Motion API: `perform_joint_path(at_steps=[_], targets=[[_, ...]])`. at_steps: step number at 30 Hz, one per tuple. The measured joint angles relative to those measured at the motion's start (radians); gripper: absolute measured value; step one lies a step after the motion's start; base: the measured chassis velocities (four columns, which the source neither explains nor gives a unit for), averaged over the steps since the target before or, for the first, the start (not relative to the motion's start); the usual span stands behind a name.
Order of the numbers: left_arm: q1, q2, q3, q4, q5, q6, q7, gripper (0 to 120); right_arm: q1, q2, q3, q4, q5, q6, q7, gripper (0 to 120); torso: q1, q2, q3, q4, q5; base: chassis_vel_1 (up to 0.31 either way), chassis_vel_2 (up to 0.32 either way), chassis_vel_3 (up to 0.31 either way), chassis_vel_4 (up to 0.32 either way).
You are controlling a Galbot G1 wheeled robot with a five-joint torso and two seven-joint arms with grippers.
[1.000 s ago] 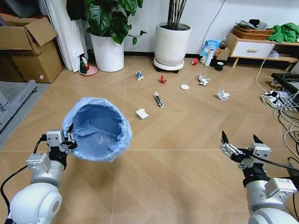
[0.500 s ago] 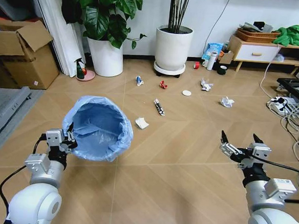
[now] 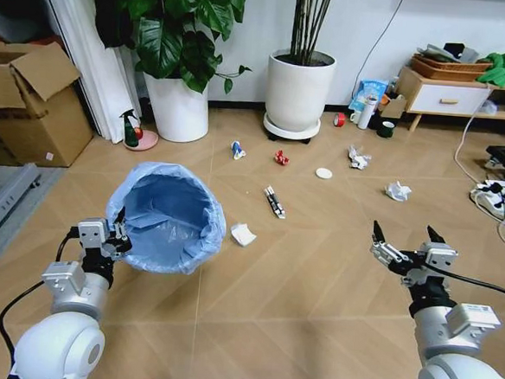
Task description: Pick up the trash bin and place the garbage on the floor into it.
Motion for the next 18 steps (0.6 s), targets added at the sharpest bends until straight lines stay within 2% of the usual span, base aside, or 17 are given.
perform_joint_path(at_steps=[3,9,18], targets=[[0.001,0.0,0.0,0.0,0.001,-0.001,0.001,0,0.0,0.0,0.0,-0.001,-0.002,0.001,-0.001,100,0.0,0.0,0.0,0.0002,-0.0009,-0.197,0.265,0.195,-0.267],[0.002,0.0,0.001,0.001,0.005,-0.003,0.005,0,-0.002,0.002,-0.003,-0.006,-0.009,0.006,-0.003,100,0.0,0.0,0.0,0.0003,-0.0001,-0.186,0.257,0.187,-0.257],[0.003,0.0,0.002,0.003,0.005,-0.005,0.006,0,-0.002,0.004,-0.009,-0.014,-0.016,0.01,-0.01,100,0.0,0.0,0.0,0.0,-0.0007,-0.195,0.276,0.197,-0.269]])
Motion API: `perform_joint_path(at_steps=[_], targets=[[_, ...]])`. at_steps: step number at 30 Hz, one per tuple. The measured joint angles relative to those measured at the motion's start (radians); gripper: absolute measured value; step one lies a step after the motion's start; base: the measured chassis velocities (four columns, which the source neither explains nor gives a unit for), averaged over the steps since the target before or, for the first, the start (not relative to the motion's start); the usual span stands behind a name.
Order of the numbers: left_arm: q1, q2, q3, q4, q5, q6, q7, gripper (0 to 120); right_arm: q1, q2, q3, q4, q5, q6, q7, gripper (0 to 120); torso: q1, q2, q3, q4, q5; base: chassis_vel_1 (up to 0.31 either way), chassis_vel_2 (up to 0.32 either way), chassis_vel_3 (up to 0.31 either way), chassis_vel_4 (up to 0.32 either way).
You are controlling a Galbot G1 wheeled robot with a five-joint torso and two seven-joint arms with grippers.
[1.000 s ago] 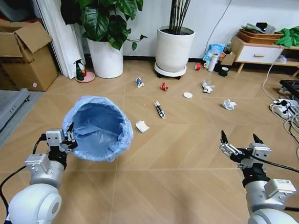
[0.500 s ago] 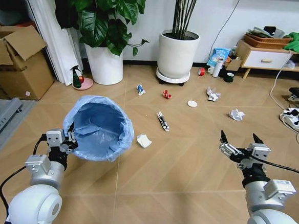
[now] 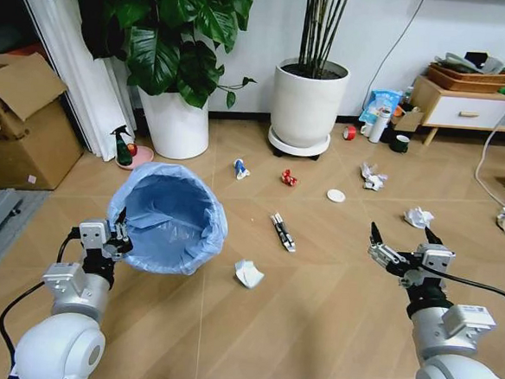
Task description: Pick up the trash bin and place the garbage on the floor into it.
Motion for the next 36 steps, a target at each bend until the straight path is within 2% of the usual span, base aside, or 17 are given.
perform_joint_path(at_steps=[10,17,19,21,23,24,25,27,31,32,34,36], targets=[[-0.001,-0.006,0.0,0.005,0.0,0.0,-0.003,0,0.003,-0.003,-0.007,-0.016,-0.003,0.01,-0.006,100,0.0,0.0,0.0,0.0002,0.0001,-0.197,0.268,0.199,-0.255],[-0.014,-0.009,0.004,0.021,-0.005,-0.001,-0.009,0,0.032,-0.055,-0.023,-0.08,0.023,0.012,-0.008,100,0.0,0.0,0.0,0.0004,0.0004,-0.052,0.047,0.047,-0.035],[-0.027,-0.002,0.014,0.035,-0.012,0.0,-0.01,0,0.034,-0.087,-0.028,-0.109,0.038,0.012,-0.019,100,0.0,0.0,0.0,0.0,0.0004,0.022,-0.026,-0.023,0.017],[-0.027,-0.002,0.01,0.042,-0.017,0.002,-0.009,0,0.052,-0.178,-0.062,-0.168,0.083,0.007,-0.056,100,0.0,0.0,0.0,-0.0001,0.0007,0.041,-0.079,-0.043,0.038],[-0.026,-0.003,0.009,0.042,-0.018,0.003,-0.009,0,0.056,-0.195,-0.068,-0.177,0.089,0.006,-0.064,100,0.0,0.0,0.0,0.0,0.0006,0.0,0.0,0.0,0.0],[-0.024,-0.003,0.004,0.043,-0.02,0.004,-0.009,0,0.066,-0.247,-0.087,-0.205,0.104,0.007,-0.085,100,0.0,0.0,0.0,-0.0001,0.0006,0.0,0.0,0.0,0.0],[-0.024,-0.003,-0.001,0.044,-0.024,0.005,-0.01,0,0.086,-0.34,-0.124,-0.256,0.131,0.013,-0.118,100,0.0,0.0,0.0,0.0004,0.0004,0.0,0.0,0.0,0.0],[-0.024,-0.003,-0.001,0.045,-0.025,0.006,-0.011,0,0.09,-0.351,-0.129,-0.263,0.134,0.014,-0.123,100,0.0,0.0,0.0,0.0002,0.0004,0.0,0.0,0.0,0.0],[-0.025,-0.002,-0.002,0.05,-0.028,0.011,-0.021,0,0.155,-0.481,-0.219,-0.376,0.161,0.035,-0.204,100,0.0,0.0,0.0,0.0002,0.0004,0.0,0.0,0.0,0.0],[-0.025,-0.002,-0.002,0.05,-0.028,0.011,-0.021,0,0.155,-0.481,-0.219,-0.376,0.161,0.035,-0.204,100,0.0,0.0,0.0,0.0002,0.0004,0.0,0.0,0.0,0.0],[-0.023,-0.004,-0.006,0.055,-0.028,0.012,-0.025,0,0.235,-0.554,-0.332,-0.483,0.189,0.037,-0.279,100,0.0,0.0,0.0,0.0002,0.0003,0.0,0.0,0.0,0.0],[-0.02,-0.01,-0.015,0.06,-0.027,0.012,-0.027,0,0.343,-0.573,-0.497,-0.592,0.193,0.053,-0.3,100,0.0,0.0,0.0,0.0,0.0006,0.0,0.0,0.0,0.0]])
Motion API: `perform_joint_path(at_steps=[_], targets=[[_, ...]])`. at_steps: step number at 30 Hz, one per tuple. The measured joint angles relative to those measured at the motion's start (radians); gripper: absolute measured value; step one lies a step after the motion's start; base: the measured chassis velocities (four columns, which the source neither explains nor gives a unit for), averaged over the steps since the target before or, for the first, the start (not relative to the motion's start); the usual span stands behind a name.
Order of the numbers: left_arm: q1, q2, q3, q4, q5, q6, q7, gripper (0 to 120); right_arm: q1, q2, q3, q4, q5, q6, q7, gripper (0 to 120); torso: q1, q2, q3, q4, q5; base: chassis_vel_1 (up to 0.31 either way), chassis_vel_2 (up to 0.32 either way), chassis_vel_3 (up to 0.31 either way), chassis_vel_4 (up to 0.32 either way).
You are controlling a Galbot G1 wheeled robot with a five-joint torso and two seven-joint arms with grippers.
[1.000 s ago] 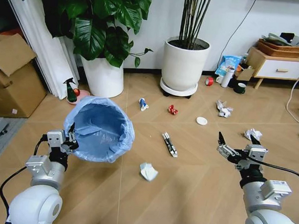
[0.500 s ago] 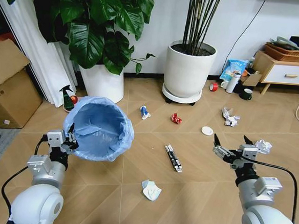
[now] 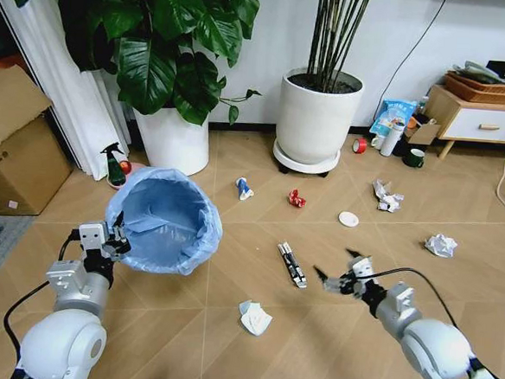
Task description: Pick up the trash bin and place the garbage on the floor into it.
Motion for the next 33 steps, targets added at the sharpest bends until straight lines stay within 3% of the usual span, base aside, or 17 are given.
perform_joint_path(at_steps=[1,5,15,23,33], targets=[[0.0,0.0,0.0,0.0,0.0,0.0,0.0,0,0.0,0.0,0.0,0.0,0.0,0.0,0.0,100,0.0,0.0,0.0,0.0,0.0,0.0,0.0,0.0,0.0],[0.0,-0.005,-0.009,0.006,0.001,-0.001,-0.004,0,0.167,0.048,-0.195,-0.146,0.017,-0.002,-0.015,100,0.0,0.0,0.0,0.0004,0.0001,0.0,0.0,0.0,0.0],[-0.003,-0.012,-0.016,0.027,0.001,-0.001,-0.013,0,0.34,0.182,-0.469,-0.398,-0.006,0.006,-0.079,100,0.0,0.0,0.0,0.0001,-0.001,0.0,0.0,0.0,0.0],[-0.008,-0.01,-0.016,0.033,-0.003,0.0,-0.015,0,0.416,0.325,-0.551,-0.57,-0.07,0.036,-0.094,100,0.0,0.0,0.0,0.0005,-0.0002,0.0,0.0,0.0,0.0],[-0.021,-0.003,-0.009,0.045,-0.011,0.005,-0.016,0,0.399,0.324,-0.539,-0.602,-0.077,0.022,-0.072,100,0.0,0.0,0.0,0.0,-0.0005,0.0,0.0,0.0,0.0]])
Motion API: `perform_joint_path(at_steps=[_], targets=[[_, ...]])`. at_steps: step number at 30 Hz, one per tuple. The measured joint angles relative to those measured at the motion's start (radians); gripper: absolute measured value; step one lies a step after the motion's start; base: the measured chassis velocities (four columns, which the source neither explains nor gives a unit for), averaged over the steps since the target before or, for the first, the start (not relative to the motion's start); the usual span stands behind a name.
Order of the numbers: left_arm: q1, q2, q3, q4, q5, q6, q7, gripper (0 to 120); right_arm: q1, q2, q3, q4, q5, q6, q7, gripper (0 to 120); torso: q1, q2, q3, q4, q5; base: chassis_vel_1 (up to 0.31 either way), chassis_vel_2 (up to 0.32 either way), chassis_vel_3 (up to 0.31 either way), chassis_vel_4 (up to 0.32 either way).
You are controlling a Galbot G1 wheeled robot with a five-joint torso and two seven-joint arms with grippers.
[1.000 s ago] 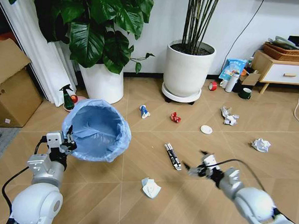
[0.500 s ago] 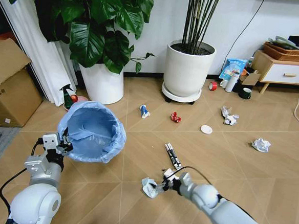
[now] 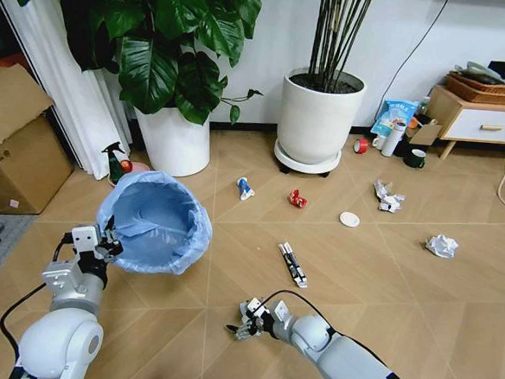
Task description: Pick up the trash bin and place the garbage on the floor into it.
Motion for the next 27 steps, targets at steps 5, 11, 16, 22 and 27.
perform_joint_path(at_steps=[5,11,16,22,27], targets=[[-0.001,0.0,0.005,0.004,0.0,0.0,0.002,0,-0.015,0.0,0.021,-0.012,-0.008,-0.005,0.003,98,0.0,0.0,0.0,0.0001,0.0,0.0,0.0,0.0,0.0],[-0.01,0.007,0.008,0.006,-0.006,0.003,0.001,0,-0.018,0.011,0.031,-0.035,-0.013,-0.002,0.007,80,0.0,0.0,0.0,0.0001,0.0002,0.0,0.0,0.0,0.0],[-0.015,0.01,0.011,0.007,-0.012,0.008,0.0,0,-0.021,0.011,0.038,-0.041,-0.017,-0.001,0.004,65,0.0,0.0,0.0,0.0001,0.0002,0.0,0.0,0.0,0.0],[-0.018,0.025,0.016,0.007,-0.029,0.018,-0.006,0,-0.031,0.011,0.056,-0.035,-0.024,0.004,0.005,36,0.0,0.0,0.0,0.0001,0.0001,0.0,0.0,0.0,0.0],[-0.022,0.04,0.018,0.008,-0.049,0.027,-0.015,0,-0.041,0.01,0.066,-0.027,-0.026,0.005,0.01,23,0.0,0.0,0.0,0.0001,0.0001,0.0,0.0,0.0,0.0]])
